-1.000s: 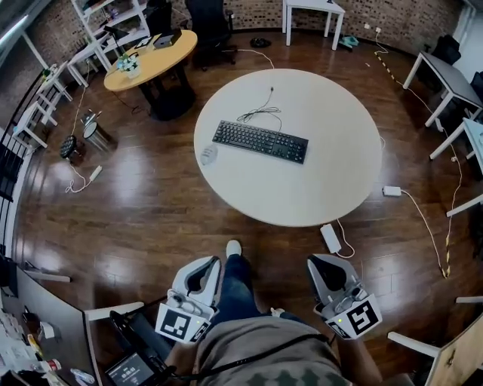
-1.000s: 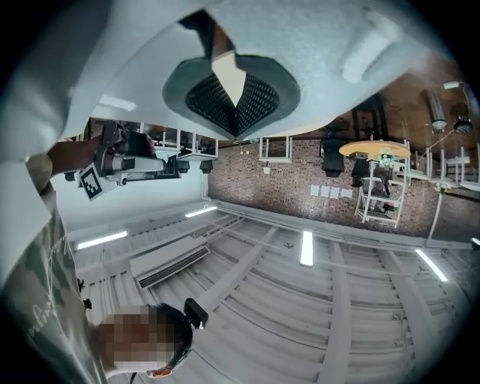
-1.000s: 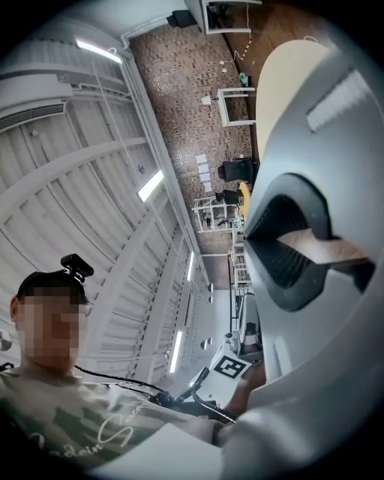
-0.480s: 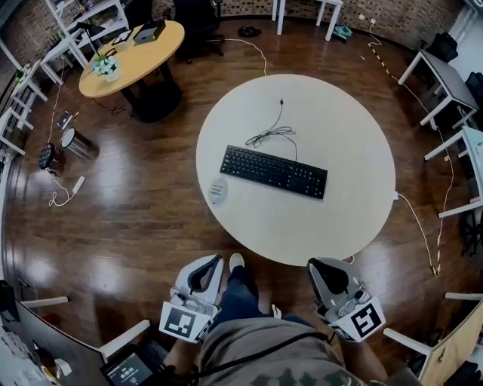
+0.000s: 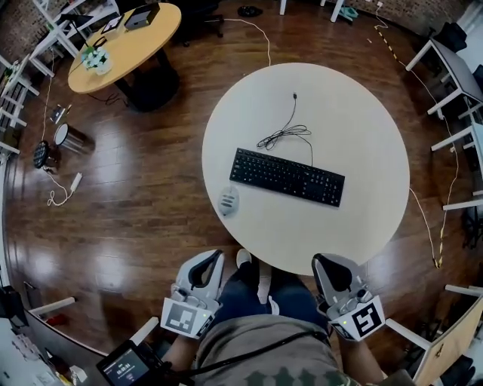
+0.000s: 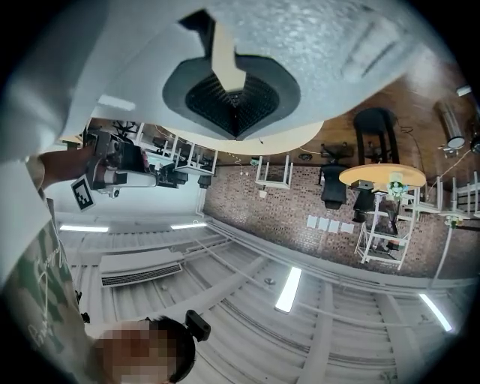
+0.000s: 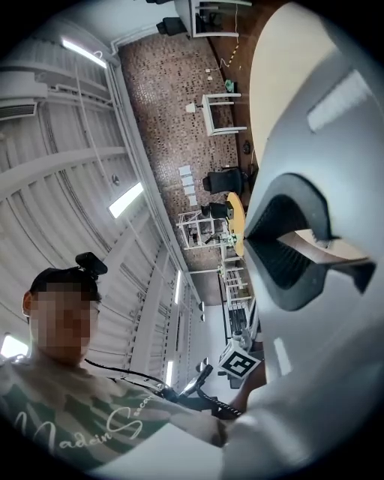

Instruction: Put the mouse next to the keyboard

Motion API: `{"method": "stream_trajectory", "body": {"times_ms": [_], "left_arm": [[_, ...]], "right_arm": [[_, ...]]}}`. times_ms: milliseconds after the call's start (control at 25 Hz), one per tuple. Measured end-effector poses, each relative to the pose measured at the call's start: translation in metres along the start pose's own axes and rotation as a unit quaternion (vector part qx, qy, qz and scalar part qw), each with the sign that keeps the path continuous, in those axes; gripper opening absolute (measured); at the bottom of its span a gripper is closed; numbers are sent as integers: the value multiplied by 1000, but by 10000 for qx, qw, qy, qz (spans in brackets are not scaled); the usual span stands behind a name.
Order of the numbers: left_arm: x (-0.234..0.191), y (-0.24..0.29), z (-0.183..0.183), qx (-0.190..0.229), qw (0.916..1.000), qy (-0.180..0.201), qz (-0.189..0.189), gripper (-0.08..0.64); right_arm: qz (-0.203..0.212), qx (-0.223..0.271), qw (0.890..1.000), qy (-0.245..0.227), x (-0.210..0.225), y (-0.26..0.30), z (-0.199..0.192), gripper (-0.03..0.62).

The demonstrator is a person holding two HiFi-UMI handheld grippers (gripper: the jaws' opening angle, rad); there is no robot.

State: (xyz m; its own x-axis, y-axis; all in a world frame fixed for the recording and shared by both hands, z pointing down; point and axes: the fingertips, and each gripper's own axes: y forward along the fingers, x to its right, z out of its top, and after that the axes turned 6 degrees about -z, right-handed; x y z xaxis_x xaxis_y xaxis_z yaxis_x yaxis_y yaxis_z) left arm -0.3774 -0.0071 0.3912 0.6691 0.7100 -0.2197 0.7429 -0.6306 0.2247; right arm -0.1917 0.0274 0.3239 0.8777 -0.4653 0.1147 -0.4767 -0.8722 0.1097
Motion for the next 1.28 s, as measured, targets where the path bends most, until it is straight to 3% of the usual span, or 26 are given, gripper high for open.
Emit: {"method": "stream_trajectory", "body": {"times_ms": [160, 400, 440, 480, 520, 600, 800, 1080, 1280], "left_arm": [[3, 23, -12, -228, 9995, 166, -158, 3], [-11, 45, -39, -676, 9973, 298, 38, 6], [-15, 49, -44, -732, 9968, 313, 67, 58], [-22, 54, -51, -825, 9961, 302, 123, 167], [-30, 58, -61, -956, 9948, 276, 194, 193], [-48, 68, -81, -1314, 9905, 287, 287, 265], [-82, 97, -120, -1980, 9791, 191, 416, 304], [-119, 123, -187, -2755, 9585, -164, 717, 316], [-138, 142, -218, -3175, 9456, -304, 640, 325]], "right_arm": [[140, -117, 9996, 225, 11, 16, -10, 5], [519, -120, 9985, 131, 14, 31, -2, 5], [558, -130, 9983, 71, 15, 31, -4, 5], [594, -161, 9981, 12, 14, 32, -9, 5], [619, -217, 9978, 3, 12, 35, -15, 5], [627, -337, 9974, 90, 8, 43, -21, 5], [790, -111, 9968, 99, -3, 52, 6, 6], [816, -127, 9965, 137, -2, 63, 10, 6], [609, -118, 9980, 141, 12, 65, 14, 6]]}}
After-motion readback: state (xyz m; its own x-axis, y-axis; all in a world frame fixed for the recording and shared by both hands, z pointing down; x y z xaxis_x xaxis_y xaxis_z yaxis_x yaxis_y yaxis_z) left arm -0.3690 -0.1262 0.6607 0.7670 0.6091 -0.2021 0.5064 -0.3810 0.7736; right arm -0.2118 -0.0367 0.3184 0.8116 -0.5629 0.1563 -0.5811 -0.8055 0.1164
